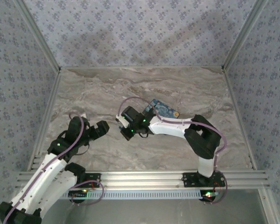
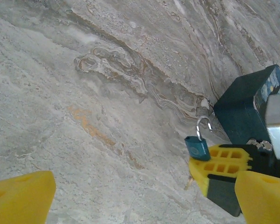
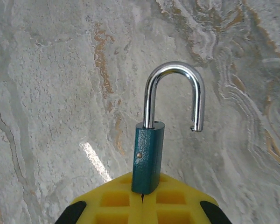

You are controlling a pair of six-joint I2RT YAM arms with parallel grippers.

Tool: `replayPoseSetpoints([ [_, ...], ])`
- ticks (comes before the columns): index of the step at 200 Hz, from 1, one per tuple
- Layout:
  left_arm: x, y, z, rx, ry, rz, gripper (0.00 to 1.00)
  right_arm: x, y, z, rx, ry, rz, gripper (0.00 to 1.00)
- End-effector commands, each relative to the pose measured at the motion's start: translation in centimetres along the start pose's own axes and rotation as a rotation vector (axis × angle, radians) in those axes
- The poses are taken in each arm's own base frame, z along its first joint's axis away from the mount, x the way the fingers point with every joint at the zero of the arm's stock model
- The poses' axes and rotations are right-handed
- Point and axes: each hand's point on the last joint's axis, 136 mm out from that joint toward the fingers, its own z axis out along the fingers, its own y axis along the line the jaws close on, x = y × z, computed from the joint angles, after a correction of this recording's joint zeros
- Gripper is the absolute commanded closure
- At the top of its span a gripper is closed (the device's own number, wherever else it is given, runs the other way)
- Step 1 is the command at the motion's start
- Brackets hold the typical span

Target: Unlock the padlock with the key

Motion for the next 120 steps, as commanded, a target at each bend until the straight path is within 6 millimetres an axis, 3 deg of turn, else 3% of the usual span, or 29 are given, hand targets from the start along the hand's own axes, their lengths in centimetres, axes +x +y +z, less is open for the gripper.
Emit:
replayPoseSetpoints([
  [1,0.2,0.4,-0.1,-0.004,0.005,-0.028,0.02,-0.3,0.8,0.9,-0.038,0.013,0.038,1.00],
  [37,0.4,0.3,0.0,0.006,0.006,-0.045,0.02,1.0,0.3,2.6,-0.044,0.082,0.068,1.00],
  [79,0.1,0.1,-0.2,0.011,-0.001,-0.049,0.02,1.7,-0.4,3.2,-0.040,0.119,0.098,0.91],
  [120,-0.4,0.0,-0.4,0.005,-0.018,-0.050,0.02,1.6,-1.4,1.3,-0.014,0.127,0.104,0.64],
])
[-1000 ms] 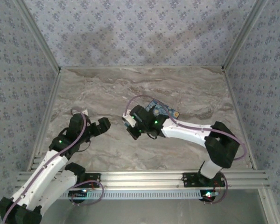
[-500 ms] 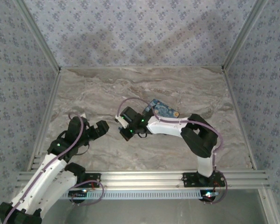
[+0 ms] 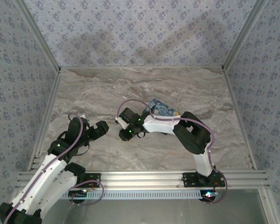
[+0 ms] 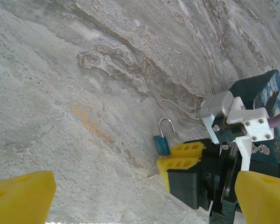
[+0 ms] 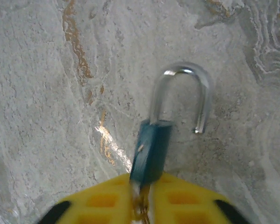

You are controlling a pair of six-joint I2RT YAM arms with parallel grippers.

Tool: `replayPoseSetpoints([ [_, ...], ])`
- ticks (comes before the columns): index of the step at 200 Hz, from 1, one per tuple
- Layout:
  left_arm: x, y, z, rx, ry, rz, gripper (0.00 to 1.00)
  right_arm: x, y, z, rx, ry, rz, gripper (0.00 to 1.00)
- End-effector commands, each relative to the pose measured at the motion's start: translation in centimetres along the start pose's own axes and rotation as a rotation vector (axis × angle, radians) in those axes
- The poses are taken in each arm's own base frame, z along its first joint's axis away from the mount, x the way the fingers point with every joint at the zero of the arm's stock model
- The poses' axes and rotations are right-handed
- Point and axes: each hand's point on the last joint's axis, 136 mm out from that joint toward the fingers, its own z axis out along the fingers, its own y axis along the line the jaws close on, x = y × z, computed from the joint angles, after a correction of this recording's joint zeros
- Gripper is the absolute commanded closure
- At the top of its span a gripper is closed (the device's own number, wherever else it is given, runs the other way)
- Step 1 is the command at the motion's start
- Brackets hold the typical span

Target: Unlock the padlock with the key

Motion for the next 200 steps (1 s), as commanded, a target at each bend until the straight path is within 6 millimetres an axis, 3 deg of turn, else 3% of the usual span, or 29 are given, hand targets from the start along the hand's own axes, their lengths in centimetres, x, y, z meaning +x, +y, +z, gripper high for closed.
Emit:
replayPoseSetpoints([
  [1,-0.6,-0.3,-0.5,0.006,-0.019,-0.014,0.02,-0.3,-0.5,-1.9,0.008,0.011,0.017,0.64],
  [29,-1.2,-0.6,-0.4,-0.015,-0.022,0.009,0.02,-0.7,-2.5,-5.6,0.065,-0.023,0.040,0.58],
  [58,-3.5,-1.7,-0.3,-0.051,-0.068,0.080,0.01,-1.9,-6.0,-11.8,0.176,-0.135,0.085,0.46],
  [60,-3.7,-1.8,-0.3,-0.052,-0.073,0.090,0.02,-2.1,-6.5,-12.6,0.190,-0.154,0.096,0.37],
  [62,-3.9,-2.0,-0.2,-0.052,-0.075,0.098,0.02,-2.2,-6.9,-13.1,0.199,-0.166,0.104,0.13],
  [63,-4.0,-2.1,-0.2,-0.052,-0.077,0.104,0.02,-2.3,-7.0,-13.3,0.203,-0.171,0.108,0.06],
  [67,-4.5,-2.5,-0.2,-0.049,-0.084,0.123,0.02,-2.5,-7.6,-14.2,0.214,-0.195,0.124,0.00],
  [83,-6.5,-4.1,0.0,-0.054,-0.114,0.243,0.02,-3.4,-10.8,-18.3,0.289,-0.308,0.204,0.00],
  [86,-6.9,-4.3,0.1,-0.063,-0.125,0.265,0.02,-2.5,-12.0,-18.5,0.320,-0.305,0.233,0.00],
  [111,-10.8,-3.5,1.0,-0.209,-0.211,0.455,0.02,-0.6,-20.0,-24.8,0.629,-0.454,0.424,0.00],
  [128,-12.5,-2.5,1.4,-0.269,-0.251,0.534,0.02,1.9,-24.1,-28.1,0.802,-0.546,0.507,0.00],
  [143,-13.6,-0.6,1.5,-0.320,-0.282,0.540,0.02,4.4,-26.5,-30.1,0.887,-0.599,0.575,0.00],
  [166,-14.9,3.1,1.3,-0.354,-0.321,0.454,0.02,7.5,-28.2,-32.4,1.057,-0.689,0.542,0.00],
  [200,-15.7,7.1,2.0,-0.375,-0.423,0.424,0.02,11.8,-30.3,-32.6,1.139,-0.715,0.622,0.00],
])
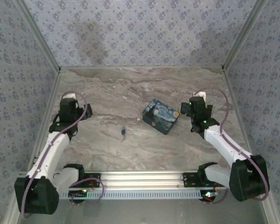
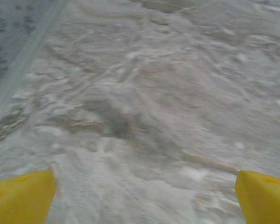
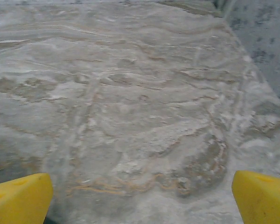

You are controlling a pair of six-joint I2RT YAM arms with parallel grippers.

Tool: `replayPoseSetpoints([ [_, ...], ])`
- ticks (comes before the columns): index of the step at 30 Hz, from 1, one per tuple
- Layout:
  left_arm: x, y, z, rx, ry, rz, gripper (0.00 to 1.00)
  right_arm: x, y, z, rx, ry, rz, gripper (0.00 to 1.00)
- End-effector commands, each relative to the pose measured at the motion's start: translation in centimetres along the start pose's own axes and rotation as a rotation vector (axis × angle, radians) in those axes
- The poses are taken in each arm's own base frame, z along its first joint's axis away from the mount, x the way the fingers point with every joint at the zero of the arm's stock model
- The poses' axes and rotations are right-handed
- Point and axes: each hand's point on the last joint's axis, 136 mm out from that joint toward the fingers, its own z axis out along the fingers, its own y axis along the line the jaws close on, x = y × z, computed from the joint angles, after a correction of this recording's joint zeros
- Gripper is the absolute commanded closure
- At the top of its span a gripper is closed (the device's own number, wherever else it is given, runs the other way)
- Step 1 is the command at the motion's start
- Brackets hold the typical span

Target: Unlock the padlock with the key

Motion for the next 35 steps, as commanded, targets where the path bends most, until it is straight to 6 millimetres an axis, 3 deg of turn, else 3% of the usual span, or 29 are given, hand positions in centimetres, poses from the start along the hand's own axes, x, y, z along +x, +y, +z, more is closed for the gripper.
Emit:
replayPoseSetpoints([
  [1,-0.9,0.7,0.8,0.014,-0.116,0.027,0.02,-1.9,-3.0,0.4,0.106,-0.127,0.069,0.00],
  [4,0.2,1.2,2.5,0.017,-0.145,0.012,0.02,-0.1,-4.2,1.8,0.151,-0.115,0.078,0.00],
  [8,0.9,1.0,5.1,0.015,-0.180,0.003,0.02,1.3,-4.4,3.1,0.131,-0.182,0.087,0.00],
  [12,1.2,0.0,7.2,0.062,-0.223,0.022,0.02,2.3,-3.3,4.7,0.077,-0.193,0.015,0.00],
  [15,0.5,-0.9,8.0,0.096,-0.252,0.048,0.02,1.9,-3.0,5.2,0.050,-0.228,-0.027,0.00],
  [18,0.1,-1.9,9.0,0.133,-0.237,0.119,0.02,3.4,-3.0,6.9,-0.010,-0.240,-0.009,0.00],
  [20,1.6,-2.9,9.8,0.174,-0.278,0.160,0.02,3.9,-2.9,8.2,-0.013,-0.188,-0.018,0.00],
  [21,1.3,-3.1,9.9,0.164,-0.358,0.169,0.02,3.8,-3.2,8.2,-0.028,-0.161,0.023,0.00],
  [23,1.8,-1.6,10.7,0.047,-0.244,0.138,0.02,3.5,-3.1,8.1,-0.025,-0.195,-0.005,0.00],
  [24,1.0,-1.4,10.7,0.049,-0.306,0.125,0.02,3.4,-2.9,7.9,-0.020,-0.192,-0.013,0.00],
  [26,1.6,-0.8,10.9,0.028,-0.246,0.107,0.02,3.7,-2.7,8.2,-0.043,-0.182,-0.010,0.00],
  [35,1.4,-0.9,10.7,0.013,-0.279,0.117,0.02,3.6,-2.6,8.4,-0.074,-0.171,-0.002,0.00],
])
